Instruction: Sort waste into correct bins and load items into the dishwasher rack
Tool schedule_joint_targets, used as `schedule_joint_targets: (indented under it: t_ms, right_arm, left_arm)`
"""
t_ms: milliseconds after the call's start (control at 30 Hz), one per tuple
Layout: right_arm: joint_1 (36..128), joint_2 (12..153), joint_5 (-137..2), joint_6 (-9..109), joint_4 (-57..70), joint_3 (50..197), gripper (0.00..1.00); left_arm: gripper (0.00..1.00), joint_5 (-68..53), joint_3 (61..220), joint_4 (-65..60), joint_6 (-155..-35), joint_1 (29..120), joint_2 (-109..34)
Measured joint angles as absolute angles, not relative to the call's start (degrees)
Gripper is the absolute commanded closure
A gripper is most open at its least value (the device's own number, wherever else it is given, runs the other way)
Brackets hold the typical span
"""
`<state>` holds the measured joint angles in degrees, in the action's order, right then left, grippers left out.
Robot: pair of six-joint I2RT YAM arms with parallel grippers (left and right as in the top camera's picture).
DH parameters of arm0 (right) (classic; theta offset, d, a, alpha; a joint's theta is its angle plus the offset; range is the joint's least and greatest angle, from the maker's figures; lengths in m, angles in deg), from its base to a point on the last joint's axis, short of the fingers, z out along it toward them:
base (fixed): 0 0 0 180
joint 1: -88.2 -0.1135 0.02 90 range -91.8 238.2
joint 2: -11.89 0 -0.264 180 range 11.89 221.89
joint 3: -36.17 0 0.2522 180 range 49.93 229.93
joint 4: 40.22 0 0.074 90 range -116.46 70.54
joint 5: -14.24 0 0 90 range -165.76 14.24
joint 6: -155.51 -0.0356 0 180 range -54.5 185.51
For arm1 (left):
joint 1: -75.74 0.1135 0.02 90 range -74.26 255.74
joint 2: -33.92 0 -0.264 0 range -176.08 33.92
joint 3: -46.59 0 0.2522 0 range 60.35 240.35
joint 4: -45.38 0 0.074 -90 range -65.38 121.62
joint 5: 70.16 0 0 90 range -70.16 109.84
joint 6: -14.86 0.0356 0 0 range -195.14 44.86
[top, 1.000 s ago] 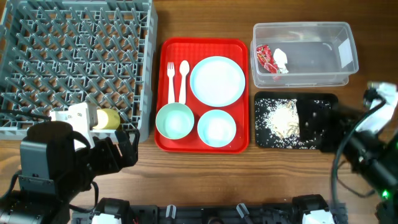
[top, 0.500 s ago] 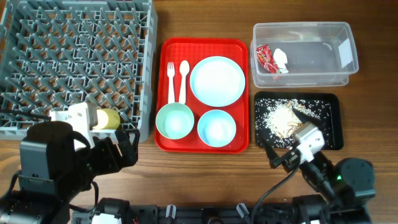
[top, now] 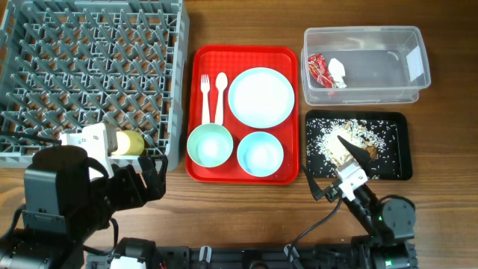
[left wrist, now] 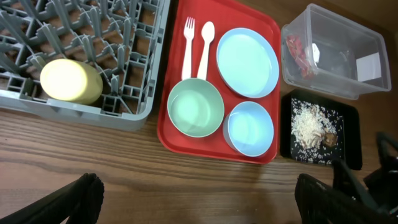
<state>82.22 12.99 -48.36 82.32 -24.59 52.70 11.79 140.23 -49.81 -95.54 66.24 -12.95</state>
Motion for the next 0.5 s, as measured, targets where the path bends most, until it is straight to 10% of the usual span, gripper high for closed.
schedule_joint_targets:
  t_ms: [500]
  right_arm:
    - [82.22,12.81,-48.32,82.32,-28.24,50.42,0.0]
  left_arm:
    - [0.0,11.79,140.23,-49.83,-95.54,66.24,-12.95]
